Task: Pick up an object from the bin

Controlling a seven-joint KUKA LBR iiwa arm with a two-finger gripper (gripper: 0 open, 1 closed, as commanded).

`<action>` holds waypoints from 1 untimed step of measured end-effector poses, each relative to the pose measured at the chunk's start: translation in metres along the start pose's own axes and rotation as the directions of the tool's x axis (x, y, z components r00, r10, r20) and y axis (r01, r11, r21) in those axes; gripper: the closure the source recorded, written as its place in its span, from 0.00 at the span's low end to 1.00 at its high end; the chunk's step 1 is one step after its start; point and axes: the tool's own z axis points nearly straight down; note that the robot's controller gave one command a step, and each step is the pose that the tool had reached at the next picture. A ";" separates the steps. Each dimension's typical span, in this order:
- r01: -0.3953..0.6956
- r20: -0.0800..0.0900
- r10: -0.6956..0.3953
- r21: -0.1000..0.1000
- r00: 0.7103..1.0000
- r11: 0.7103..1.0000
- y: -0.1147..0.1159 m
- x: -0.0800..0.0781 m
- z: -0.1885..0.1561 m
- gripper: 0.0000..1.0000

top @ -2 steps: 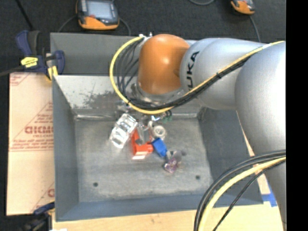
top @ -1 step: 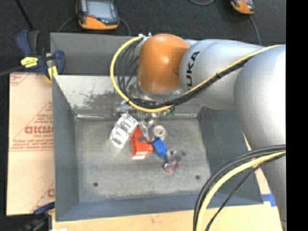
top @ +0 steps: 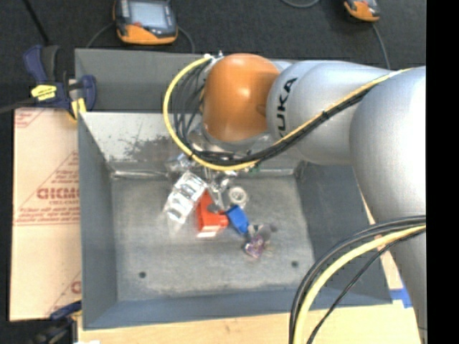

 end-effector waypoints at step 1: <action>0.036 0.001 -0.036 0.002 0.999 0.999 -0.001 0.000 -0.001 0.00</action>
Offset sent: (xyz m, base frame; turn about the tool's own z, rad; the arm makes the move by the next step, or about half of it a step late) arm -0.0002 0.0055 -0.0362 -0.1186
